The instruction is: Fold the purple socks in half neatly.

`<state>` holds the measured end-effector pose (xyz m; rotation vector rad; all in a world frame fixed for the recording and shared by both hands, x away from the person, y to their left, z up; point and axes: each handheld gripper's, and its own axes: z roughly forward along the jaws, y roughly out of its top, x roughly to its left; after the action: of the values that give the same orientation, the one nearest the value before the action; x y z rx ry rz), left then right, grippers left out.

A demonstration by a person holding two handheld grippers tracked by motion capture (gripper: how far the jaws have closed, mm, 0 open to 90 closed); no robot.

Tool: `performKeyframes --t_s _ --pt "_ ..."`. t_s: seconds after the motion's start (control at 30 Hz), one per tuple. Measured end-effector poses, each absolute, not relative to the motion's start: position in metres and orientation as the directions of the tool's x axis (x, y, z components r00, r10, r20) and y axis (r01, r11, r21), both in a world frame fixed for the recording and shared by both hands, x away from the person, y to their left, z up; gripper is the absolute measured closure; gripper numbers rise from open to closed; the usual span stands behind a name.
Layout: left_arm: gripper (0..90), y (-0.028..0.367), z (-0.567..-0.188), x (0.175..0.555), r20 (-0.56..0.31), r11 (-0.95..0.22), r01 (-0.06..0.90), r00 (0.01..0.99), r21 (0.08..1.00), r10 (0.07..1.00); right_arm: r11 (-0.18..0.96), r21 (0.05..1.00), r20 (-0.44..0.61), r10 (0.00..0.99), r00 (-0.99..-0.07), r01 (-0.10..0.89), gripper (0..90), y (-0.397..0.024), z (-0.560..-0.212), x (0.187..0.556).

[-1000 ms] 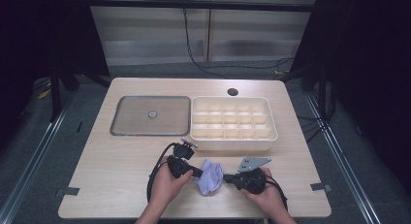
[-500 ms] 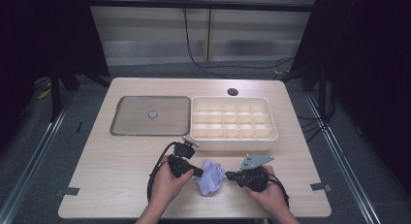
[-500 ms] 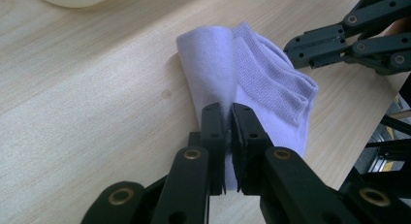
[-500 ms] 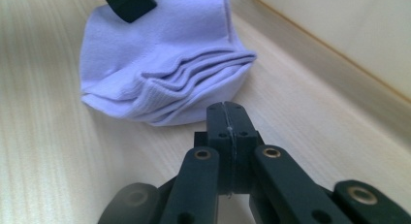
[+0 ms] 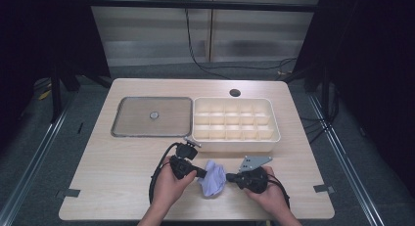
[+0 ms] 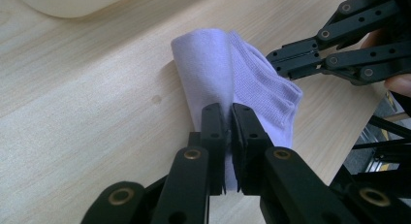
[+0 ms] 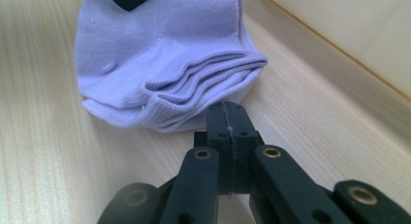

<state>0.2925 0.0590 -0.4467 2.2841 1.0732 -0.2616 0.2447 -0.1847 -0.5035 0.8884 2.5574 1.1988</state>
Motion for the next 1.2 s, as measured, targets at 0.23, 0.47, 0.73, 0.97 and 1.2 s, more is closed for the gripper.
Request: performKeyframes --t_s 0.23,0.47,0.73,0.97,1.2 --pt "84.4 0.055 -0.445 0.292 -0.407 -0.515 0.740 0.670 0.433 0.620 0.504 0.739 0.087 0.585 -0.806 0.446 90.0 -0.182 -0.505 0.244" --pt "84.4 0.053 -0.444 0.292 -0.404 -0.524 0.734 0.677 0.431 0.616 0.503 0.740 0.090 0.584 -0.807 0.446 90.0 -0.181 -0.505 0.244" --pt "84.4 0.049 -0.443 0.291 -0.399 -0.537 0.726 0.686 0.429 0.609 0.505 0.742 0.090 0.577 -0.812 0.441 90.0 -0.179 -0.506 0.244" --pt "84.5 0.045 -0.440 0.290 -0.397 -0.543 0.720 0.693 0.433 0.602 0.504 0.743 0.091 0.576 -0.812 0.441 90.0 -0.177 -0.506 0.243" --pt "84.5 0.041 -0.441 0.289 -0.398 -0.552 0.715 0.698 0.430 0.595 0.505 0.743 0.092 0.573 -0.815 0.439 90.0 -0.175 -0.506 0.242"
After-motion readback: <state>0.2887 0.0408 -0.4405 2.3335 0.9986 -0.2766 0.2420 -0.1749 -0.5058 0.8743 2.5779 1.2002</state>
